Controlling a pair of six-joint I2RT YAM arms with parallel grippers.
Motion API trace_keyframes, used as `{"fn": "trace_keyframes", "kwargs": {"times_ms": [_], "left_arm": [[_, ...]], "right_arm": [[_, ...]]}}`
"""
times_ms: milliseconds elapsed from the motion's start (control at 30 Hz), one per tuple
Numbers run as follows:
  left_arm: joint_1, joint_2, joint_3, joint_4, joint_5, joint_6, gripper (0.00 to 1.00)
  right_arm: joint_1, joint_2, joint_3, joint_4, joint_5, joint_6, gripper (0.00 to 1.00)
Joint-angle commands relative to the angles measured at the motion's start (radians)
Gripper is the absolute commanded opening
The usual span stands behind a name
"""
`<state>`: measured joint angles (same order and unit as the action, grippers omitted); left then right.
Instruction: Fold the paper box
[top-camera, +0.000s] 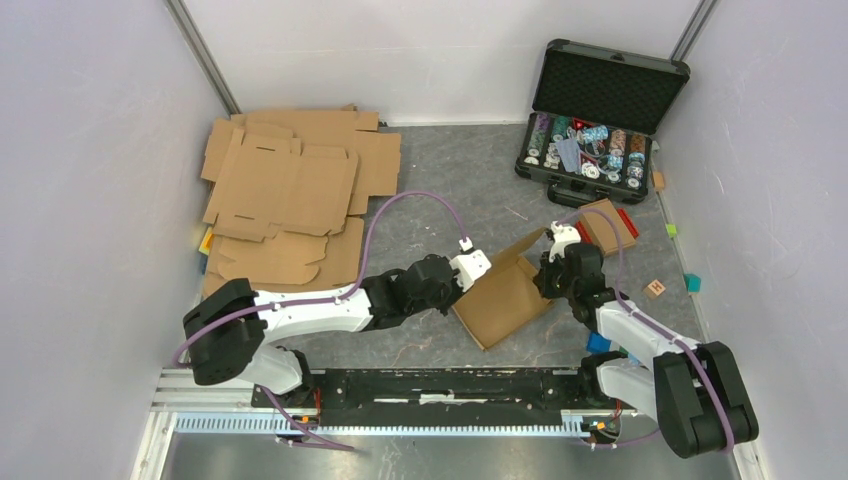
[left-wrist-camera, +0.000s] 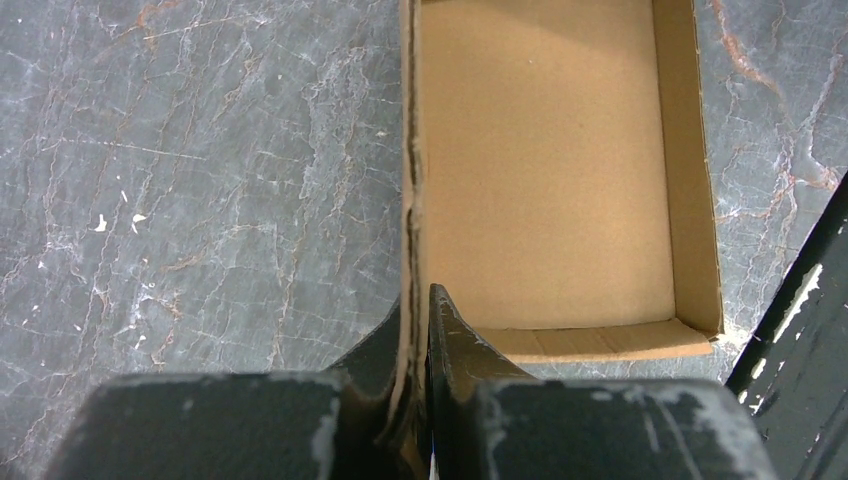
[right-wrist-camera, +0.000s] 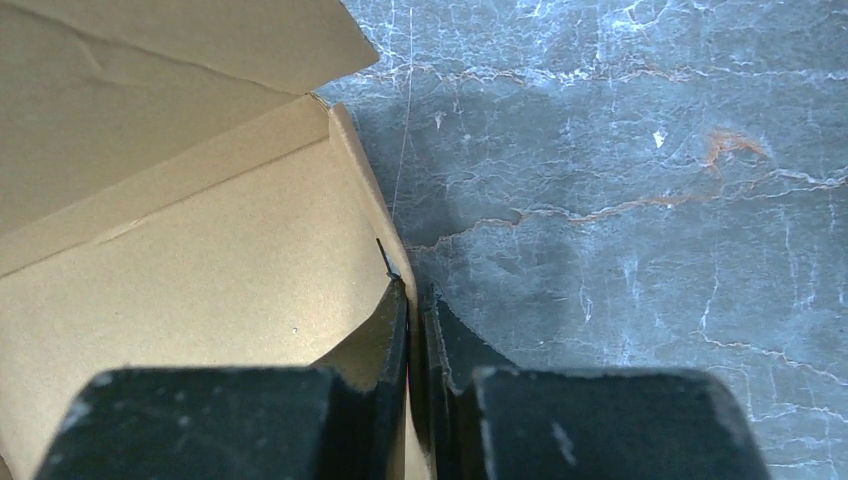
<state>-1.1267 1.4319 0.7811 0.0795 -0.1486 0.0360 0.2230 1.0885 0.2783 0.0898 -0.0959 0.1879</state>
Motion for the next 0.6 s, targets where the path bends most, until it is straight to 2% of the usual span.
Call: {"fn": "trace_keyframes", "kwargs": {"times_ms": [0, 67, 267, 367, 467, 567], "left_arm": [[-0.006, -0.003, 0.02, -0.011, 0.034, 0.02, 0.1], [-0.007, -0.003, 0.021, -0.011, 0.034, 0.02, 0.1], [0.009, -0.005, 0.028, -0.024, -0.021, -0.019, 0.1], [0.048, -0.025, 0.009, -0.006, 0.005, -0.027, 0.12], [0.066, -0.04, -0.006, 0.003, 0.004, -0.059, 0.12], [0.072, -0.042, -0.009, 0.004, -0.007, -0.059, 0.12]], "right_arm": [[0.001, 0.004, 0.043, -0.061, 0.089, -0.015, 0.12], [0.004, 0.017, 0.063, -0.087, 0.09, -0.035, 0.14], [0.042, 0.0, 0.053, -0.116, 0.145, -0.047, 0.15], [0.073, -0.011, 0.041, -0.121, 0.163, -0.051, 0.2], [0.103, -0.009, 0.042, -0.125, 0.175, -0.057, 0.2], [0.122, 0.014, 0.064, -0.141, 0.154, -0.064, 0.34]]}}
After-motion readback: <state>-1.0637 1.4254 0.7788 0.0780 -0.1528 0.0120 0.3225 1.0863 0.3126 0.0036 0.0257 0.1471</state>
